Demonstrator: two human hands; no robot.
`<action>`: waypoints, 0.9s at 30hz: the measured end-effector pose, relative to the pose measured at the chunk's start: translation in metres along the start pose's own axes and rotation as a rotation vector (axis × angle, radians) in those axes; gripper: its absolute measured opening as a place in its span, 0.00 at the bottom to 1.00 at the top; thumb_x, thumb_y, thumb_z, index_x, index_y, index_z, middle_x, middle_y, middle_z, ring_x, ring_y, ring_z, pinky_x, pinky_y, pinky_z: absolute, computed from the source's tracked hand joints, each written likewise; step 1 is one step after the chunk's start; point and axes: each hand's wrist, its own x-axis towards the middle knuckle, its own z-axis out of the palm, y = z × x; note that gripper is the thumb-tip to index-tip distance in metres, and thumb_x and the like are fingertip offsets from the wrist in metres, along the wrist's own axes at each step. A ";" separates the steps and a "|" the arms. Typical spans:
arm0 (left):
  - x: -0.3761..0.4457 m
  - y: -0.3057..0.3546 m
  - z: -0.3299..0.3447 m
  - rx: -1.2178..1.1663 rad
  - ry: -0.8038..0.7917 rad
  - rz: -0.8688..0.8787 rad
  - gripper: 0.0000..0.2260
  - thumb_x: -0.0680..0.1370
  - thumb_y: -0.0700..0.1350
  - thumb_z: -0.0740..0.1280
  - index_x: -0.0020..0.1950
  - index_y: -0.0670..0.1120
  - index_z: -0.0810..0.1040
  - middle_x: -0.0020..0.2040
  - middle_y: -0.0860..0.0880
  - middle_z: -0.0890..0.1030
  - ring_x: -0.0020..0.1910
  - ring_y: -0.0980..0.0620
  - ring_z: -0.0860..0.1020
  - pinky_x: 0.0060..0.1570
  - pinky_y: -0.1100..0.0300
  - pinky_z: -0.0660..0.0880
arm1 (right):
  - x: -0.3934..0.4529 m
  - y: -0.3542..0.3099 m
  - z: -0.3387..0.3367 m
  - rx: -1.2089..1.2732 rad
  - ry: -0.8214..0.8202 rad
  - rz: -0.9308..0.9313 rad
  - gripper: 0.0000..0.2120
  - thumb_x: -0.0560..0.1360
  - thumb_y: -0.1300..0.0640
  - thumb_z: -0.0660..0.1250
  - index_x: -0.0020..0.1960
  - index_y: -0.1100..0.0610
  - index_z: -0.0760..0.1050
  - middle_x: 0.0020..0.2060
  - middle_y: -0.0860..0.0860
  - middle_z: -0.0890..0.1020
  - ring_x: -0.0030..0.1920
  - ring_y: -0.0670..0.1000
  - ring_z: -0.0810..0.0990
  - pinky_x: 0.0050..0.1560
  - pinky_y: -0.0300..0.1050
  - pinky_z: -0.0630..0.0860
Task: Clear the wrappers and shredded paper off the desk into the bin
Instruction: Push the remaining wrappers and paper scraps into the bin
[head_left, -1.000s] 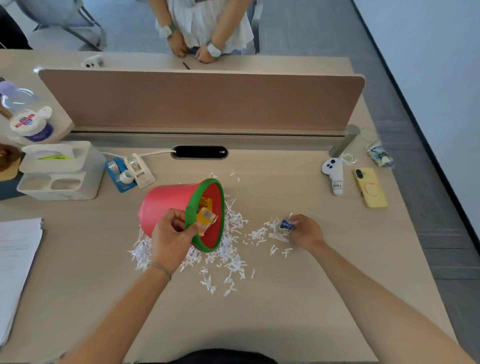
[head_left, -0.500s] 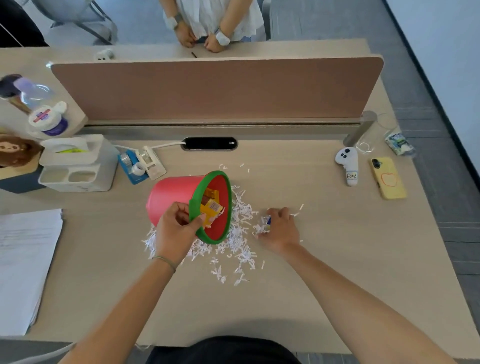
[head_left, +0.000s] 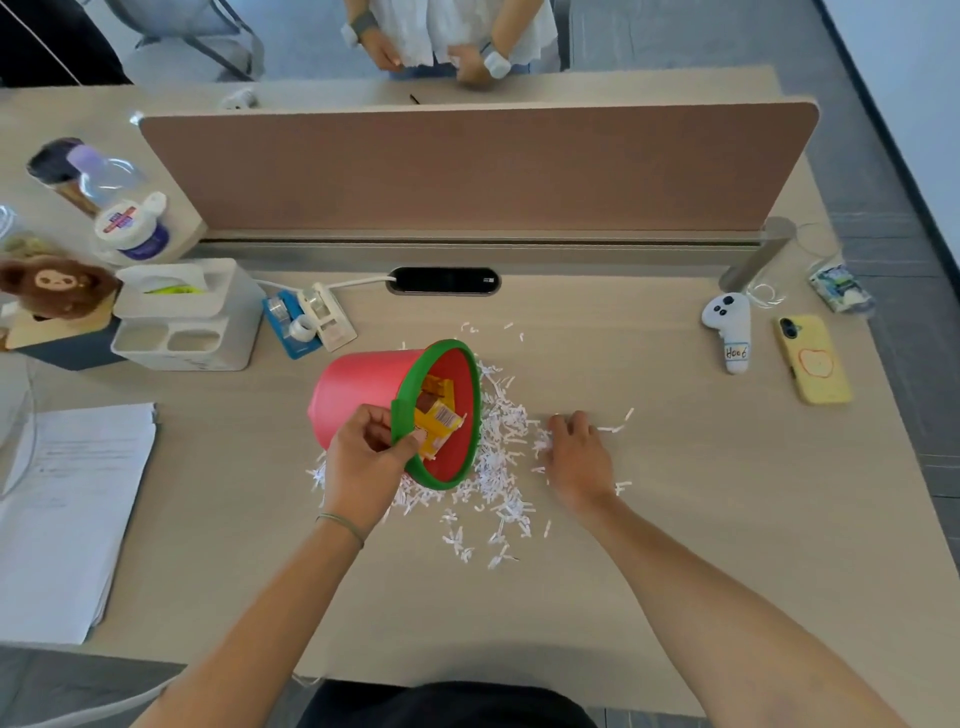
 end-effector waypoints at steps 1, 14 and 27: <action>-0.001 0.000 0.000 -0.002 0.004 -0.005 0.11 0.69 0.45 0.80 0.43 0.50 0.78 0.39 0.36 0.81 0.43 0.28 0.80 0.43 0.32 0.82 | 0.001 0.001 -0.001 -0.011 -0.004 -0.007 0.19 0.76 0.58 0.68 0.66 0.59 0.71 0.61 0.59 0.71 0.57 0.62 0.76 0.48 0.53 0.77; -0.003 0.002 -0.005 -0.052 -0.012 -0.043 0.11 0.62 0.54 0.78 0.39 0.57 0.78 0.34 0.48 0.77 0.42 0.31 0.81 0.43 0.34 0.83 | 0.017 0.002 -0.056 1.128 -0.026 0.597 0.13 0.71 0.75 0.65 0.43 0.59 0.81 0.43 0.63 0.83 0.33 0.55 0.78 0.37 0.48 0.80; 0.002 -0.001 -0.014 -0.059 0.065 -0.016 0.12 0.73 0.42 0.79 0.44 0.46 0.75 0.33 0.48 0.72 0.33 0.46 0.72 0.41 0.34 0.81 | 0.015 -0.161 -0.096 0.873 -0.198 0.122 0.05 0.72 0.55 0.76 0.46 0.49 0.83 0.44 0.48 0.87 0.46 0.47 0.85 0.54 0.47 0.82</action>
